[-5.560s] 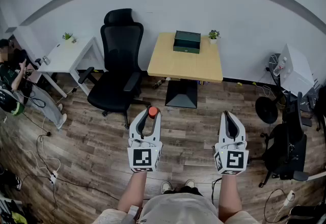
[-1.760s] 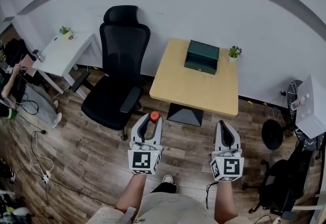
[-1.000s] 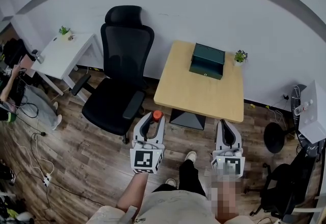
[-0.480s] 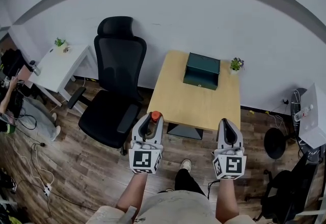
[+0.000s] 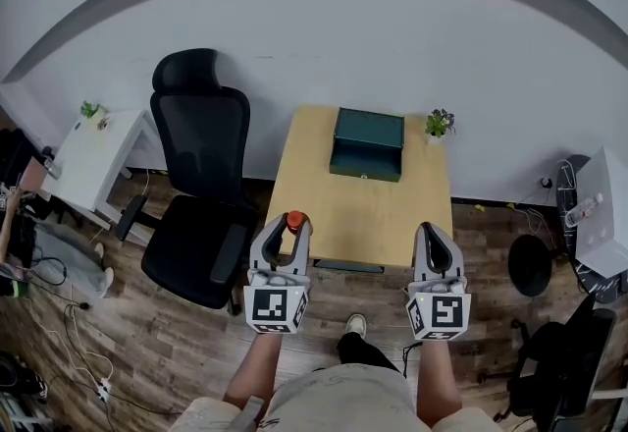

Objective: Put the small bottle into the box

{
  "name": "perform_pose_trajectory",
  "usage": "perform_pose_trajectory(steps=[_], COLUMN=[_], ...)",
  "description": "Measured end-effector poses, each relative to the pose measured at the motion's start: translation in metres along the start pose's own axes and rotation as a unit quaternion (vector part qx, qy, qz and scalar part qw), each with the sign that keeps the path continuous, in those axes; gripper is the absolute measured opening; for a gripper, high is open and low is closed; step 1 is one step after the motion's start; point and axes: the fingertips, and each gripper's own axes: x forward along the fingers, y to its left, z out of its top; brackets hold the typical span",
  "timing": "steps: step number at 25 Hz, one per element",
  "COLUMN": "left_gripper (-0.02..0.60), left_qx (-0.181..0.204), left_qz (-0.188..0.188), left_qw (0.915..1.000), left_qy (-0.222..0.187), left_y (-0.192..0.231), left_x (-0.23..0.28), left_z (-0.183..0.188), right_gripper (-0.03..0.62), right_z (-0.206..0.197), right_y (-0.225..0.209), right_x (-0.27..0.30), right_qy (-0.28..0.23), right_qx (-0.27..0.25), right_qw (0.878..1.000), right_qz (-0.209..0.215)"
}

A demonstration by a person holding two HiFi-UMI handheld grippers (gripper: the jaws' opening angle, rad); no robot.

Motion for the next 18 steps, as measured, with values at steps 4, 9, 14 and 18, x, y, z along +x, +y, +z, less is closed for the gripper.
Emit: perform_pose_trajectory(steps=[4,9,14,18], left_gripper=[0.132,0.132,0.132,0.132], left_qx=[0.000,-0.001,0.000,0.001], left_qz=[-0.011,-0.018,-0.028,-0.038], left_qw=[0.9999,0.9997,0.9994,0.9990], left_qy=[0.008,0.015,0.020,0.022], left_y=[-0.005,-0.011,-0.021,-0.031], left_x=[0.034,0.074,0.114,0.142], left_z=[-0.005,-0.013,-0.019,-0.021], right_gripper=[0.021,0.021,0.021,0.021], right_z=[-0.007,-0.017,-0.026,-0.036], right_y=[-0.020,-0.048,-0.073,-0.092], right_x=[0.024,0.051,0.074,0.087], right_qy=[0.005,0.011,0.016,0.022], right_qx=[0.005,0.018,0.022,0.025], right_qw=[1.000,1.000,0.999,0.999], right_qz=[-0.008,-0.020,-0.025,-0.029])
